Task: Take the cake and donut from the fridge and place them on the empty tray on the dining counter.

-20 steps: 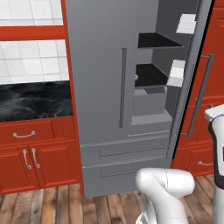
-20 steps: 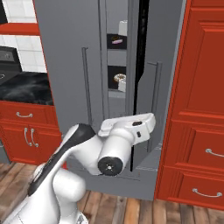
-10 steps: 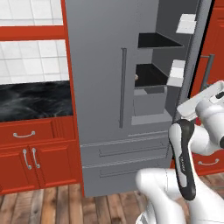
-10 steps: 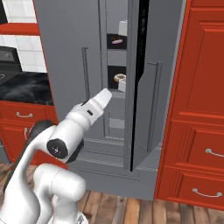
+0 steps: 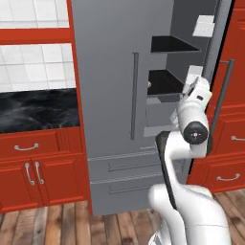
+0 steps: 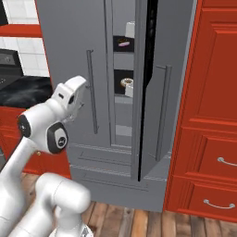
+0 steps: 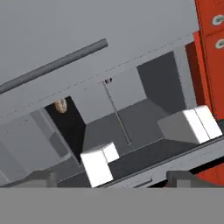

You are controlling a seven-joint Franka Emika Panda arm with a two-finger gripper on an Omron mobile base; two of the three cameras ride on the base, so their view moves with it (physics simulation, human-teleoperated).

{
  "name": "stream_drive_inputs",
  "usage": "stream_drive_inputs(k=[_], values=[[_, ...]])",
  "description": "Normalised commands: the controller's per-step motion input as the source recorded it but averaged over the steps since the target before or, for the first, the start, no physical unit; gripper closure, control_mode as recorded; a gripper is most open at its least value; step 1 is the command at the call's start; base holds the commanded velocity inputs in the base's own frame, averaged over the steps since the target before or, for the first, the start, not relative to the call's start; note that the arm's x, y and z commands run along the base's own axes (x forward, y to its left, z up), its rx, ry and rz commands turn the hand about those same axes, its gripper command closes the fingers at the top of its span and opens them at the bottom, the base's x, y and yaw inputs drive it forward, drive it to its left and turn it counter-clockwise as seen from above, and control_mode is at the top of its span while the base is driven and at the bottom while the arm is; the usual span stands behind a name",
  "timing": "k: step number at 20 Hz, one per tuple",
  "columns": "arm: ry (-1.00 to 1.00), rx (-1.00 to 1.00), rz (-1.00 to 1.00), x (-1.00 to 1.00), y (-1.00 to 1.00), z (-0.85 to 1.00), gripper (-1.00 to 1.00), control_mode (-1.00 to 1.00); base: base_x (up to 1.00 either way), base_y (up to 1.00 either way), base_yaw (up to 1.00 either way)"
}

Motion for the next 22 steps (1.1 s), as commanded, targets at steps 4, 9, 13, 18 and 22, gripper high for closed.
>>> stream_drive_inputs(k=[4,9,13,18,22], values=[[0.40,-0.20,-0.42,0.68,0.04,-0.04,-1.00,-1.00,0.00,0.00,0.00],[0.26,-0.10,-0.37,0.57,0.00,-0.07,-1.00,-1.00,0.00,0.00,0.00],[0.00,-0.06,-0.22,0.48,-0.12,-0.36,-1.00,-1.00,0.00,0.00,0.00],[0.01,-0.01,-0.11,0.44,-0.38,-0.29,-1.00,-1.00,0.00,0.00,0.00],[0.04,0.00,0.00,0.64,-0.26,-0.05,-1.00,-1.00,0.00,0.00,0.00]])
